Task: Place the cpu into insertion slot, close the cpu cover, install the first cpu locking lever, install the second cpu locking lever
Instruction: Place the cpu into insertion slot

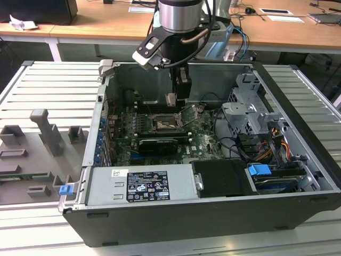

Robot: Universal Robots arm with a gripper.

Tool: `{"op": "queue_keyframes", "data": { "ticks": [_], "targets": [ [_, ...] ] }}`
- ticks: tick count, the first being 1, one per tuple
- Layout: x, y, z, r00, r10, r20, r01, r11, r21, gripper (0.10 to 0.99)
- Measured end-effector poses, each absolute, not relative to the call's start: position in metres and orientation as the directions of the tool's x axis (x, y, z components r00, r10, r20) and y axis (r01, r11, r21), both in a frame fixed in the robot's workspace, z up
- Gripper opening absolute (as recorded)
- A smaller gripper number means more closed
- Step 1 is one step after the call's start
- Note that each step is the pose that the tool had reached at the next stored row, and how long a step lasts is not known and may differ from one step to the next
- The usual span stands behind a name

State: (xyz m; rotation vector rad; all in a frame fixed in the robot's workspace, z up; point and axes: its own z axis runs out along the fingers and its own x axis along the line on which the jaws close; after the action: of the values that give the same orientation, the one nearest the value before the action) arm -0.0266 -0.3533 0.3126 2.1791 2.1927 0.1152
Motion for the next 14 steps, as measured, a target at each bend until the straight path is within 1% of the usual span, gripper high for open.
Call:
{"op": "queue_keyframes", "data": {
  "ticks": [3,14],
  "targets": [
    [-0.027,-0.353,0.310,0.029,0.999,0.018,0.996,-0.031,0.087,0.529],
    [-0.029,-0.353,0.294,0.031,0.999,0.018,0.996,-0.032,0.087,0.529]
  ]
}}
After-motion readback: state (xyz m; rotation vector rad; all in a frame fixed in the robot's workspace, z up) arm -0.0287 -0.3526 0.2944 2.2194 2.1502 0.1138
